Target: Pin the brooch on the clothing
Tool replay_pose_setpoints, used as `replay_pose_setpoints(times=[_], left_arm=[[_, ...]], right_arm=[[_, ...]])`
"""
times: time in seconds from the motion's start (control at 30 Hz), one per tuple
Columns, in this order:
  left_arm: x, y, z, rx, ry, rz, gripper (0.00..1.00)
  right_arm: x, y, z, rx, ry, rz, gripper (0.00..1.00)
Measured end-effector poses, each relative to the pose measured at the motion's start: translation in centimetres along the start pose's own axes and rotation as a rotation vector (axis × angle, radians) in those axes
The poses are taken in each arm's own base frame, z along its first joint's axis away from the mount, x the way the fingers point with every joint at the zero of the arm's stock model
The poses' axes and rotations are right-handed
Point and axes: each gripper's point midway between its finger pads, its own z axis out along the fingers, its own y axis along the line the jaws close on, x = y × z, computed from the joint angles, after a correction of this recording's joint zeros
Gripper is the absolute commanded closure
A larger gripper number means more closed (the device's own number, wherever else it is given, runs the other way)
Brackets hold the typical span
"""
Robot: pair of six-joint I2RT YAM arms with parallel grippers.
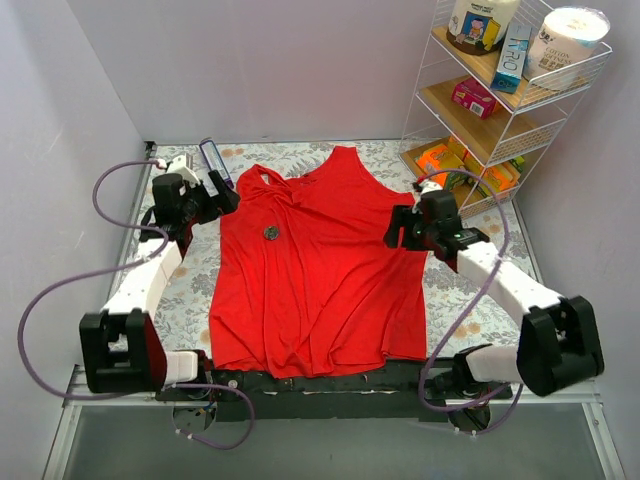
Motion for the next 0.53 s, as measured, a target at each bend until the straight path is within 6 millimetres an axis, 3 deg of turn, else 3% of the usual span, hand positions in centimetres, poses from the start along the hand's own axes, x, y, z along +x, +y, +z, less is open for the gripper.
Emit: replay_pose_setpoints(times=[0.1,0.23,0.3,0.4,0.53], left_arm=[[-0.9,-2.1,-3.6,0.053,-0.085,0.035,0.02],[-3.6,-4.2,-8.5,0.096,-0.244,0.059,0.02],[-4.3,-4.6,-10.1,0.102,-0.293,0.056,0.02],[-4.7,-4.7,-11.3,0.099,-0.329,0.050,0.02],[-3.8,-4.1,-11.0,0.079,-0.308,0.044,0.02]], right_arm=[[-3.1,-1.5,-2.9,0.022,-0.118,-0.004,0.22],[-6.5,-1.2,-7.5,0.025,-0.294,-0.047,0.21],[-7.6,-1.1,-9.5,0.029,-0.367,-0.065,0.21],[-8.6,-1.0,-11.6,0.038,-0.442,-0.081,0.21],[-8.7,-1.5,-12.5,0.065,-0.461,-0.092,0.21]])
